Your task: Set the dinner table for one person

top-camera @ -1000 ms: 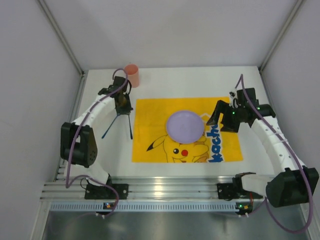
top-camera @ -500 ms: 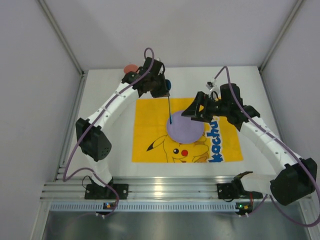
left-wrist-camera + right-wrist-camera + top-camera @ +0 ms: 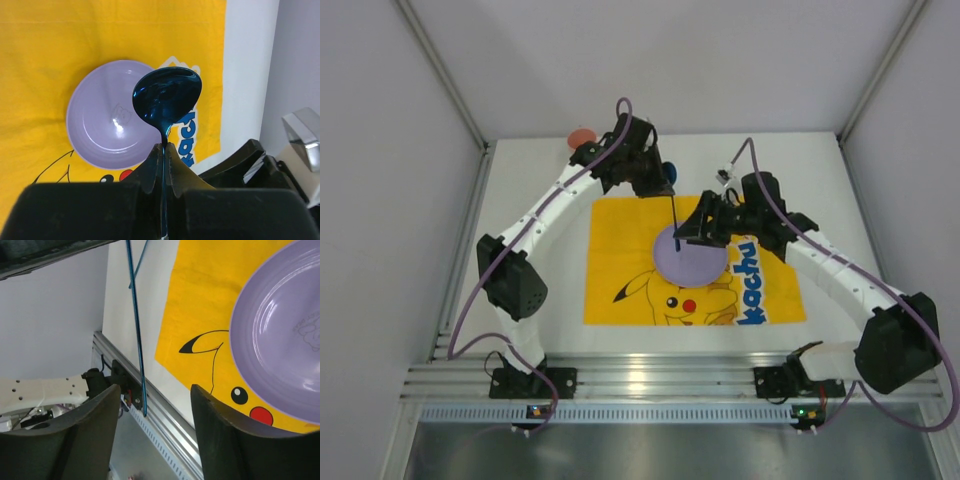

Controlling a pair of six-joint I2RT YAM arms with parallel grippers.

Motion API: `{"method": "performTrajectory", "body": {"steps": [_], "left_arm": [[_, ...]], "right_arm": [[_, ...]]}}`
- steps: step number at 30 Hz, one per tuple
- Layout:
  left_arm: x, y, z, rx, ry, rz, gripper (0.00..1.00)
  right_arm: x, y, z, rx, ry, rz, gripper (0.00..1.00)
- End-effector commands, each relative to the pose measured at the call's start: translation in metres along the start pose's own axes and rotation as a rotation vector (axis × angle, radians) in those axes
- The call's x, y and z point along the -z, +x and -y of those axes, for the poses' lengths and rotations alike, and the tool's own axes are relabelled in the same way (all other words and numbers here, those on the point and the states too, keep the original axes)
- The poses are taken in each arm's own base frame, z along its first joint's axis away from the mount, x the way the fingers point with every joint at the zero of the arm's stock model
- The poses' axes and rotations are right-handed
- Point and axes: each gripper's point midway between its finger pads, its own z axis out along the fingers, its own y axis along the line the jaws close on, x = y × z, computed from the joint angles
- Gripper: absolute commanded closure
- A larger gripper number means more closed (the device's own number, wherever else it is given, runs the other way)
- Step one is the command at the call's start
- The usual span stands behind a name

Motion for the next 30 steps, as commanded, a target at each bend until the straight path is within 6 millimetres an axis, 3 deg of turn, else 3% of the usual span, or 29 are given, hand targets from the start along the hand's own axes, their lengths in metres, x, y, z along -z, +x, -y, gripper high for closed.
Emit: {"method": "performTrajectory", "body": {"steps": [1, 3, 5, 9, 14, 17, 21, 26, 27, 30], "left_arm": [[0.009, -0.01, 0.025, 0.016, 0.084, 0.028, 1.0], [0.008, -0.01, 0.026, 0.014, 0.087, 0.027, 1.0], [0.007, -0.009, 0.026, 0.016, 0.089, 0.025, 1.0], [0.006, -0.009, 0.026, 0.015, 0.091, 0.024, 1.0], [0.0, -0.003, 0.018, -0.004, 0.07, 0.006, 1.0], [-0.007, 0.002, 0.006, -0.024, 0.032, -0.015, 0.66], [-0.012, 0.014, -0.01, -0.052, -0.011, -0.055, 0.02], [-0.006, 0.024, -0.027, -0.068, -0.053, -0.056, 0.02], [-0.005, 0.024, -0.031, -0.076, -0.065, -0.051, 0.02], [-0.004, 0.027, -0.046, -0.071, -0.095, -0.057, 0.02]], "right_arm": [[-0.015, 0.004, -0.004, 0.026, -0.019, -0.005, 0.44], [-0.02, 0.006, -0.002, 0.018, -0.011, -0.02, 0.59], [-0.024, 0.009, -0.002, 0.016, -0.011, -0.031, 0.67], [-0.026, 0.01, -0.001, 0.017, -0.007, -0.037, 1.0], [-0.021, 0.005, -0.004, 0.033, -0.006, -0.014, 1.0], [-0.014, 0.003, -0.001, 0.032, 0.015, -0.007, 1.0], [0.009, -0.01, 0.036, -0.034, 0.11, 0.032, 1.0], [0.037, -0.012, 0.092, -0.111, 0.235, 0.03, 1.0], [0.045, -0.008, 0.11, -0.156, 0.291, 0.015, 1.0], [0.053, 0.013, 0.136, -0.214, 0.357, -0.08, 1.0]]}}
